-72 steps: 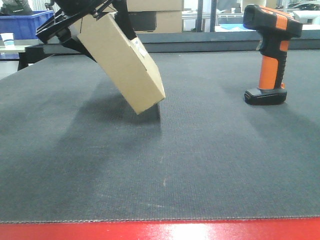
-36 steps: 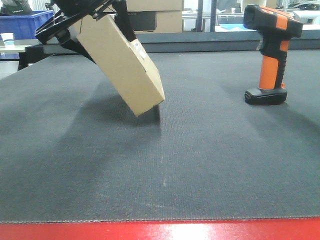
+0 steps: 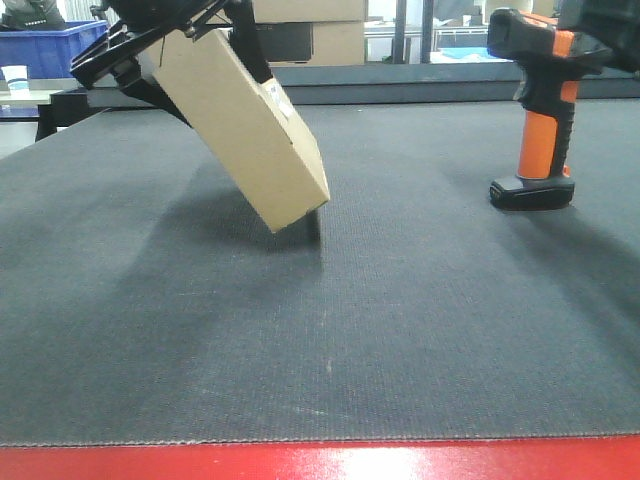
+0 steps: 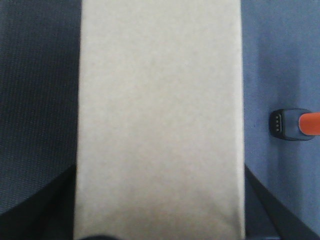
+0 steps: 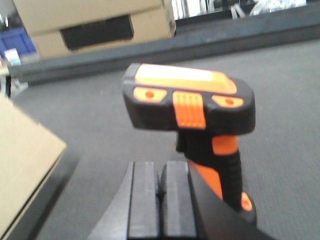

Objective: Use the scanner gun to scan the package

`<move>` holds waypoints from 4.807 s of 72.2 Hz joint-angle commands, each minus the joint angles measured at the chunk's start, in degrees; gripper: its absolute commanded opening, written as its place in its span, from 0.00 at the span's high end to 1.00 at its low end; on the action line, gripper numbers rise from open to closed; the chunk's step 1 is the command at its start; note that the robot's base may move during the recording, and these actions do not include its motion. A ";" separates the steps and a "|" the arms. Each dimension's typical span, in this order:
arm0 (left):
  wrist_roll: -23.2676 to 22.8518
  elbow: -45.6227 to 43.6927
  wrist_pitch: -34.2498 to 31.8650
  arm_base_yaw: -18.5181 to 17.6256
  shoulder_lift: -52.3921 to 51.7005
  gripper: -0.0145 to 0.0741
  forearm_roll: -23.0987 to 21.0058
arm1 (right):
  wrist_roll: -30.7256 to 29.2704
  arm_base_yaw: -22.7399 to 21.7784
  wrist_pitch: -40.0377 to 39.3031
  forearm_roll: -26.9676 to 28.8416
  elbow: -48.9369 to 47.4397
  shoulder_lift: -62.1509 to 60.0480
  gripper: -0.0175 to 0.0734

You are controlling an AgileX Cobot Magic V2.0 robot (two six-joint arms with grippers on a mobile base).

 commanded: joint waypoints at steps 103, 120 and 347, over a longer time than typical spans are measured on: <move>-0.13 -0.10 -0.37 -0.33 -0.59 0.96 -0.02 | 3.96 0.01 -13.80 8.84 -12.05 23.26 0.19; -0.13 -0.10 -0.37 -0.33 -0.59 0.96 -0.02 | -1.00 0.01 -13.44 9.40 -13.95 23.68 0.19; -0.13 -0.10 -0.88 -0.33 -0.59 0.96 -1.66 | -5.40 0.12 -17.68 12.79 -19.50 26.87 0.99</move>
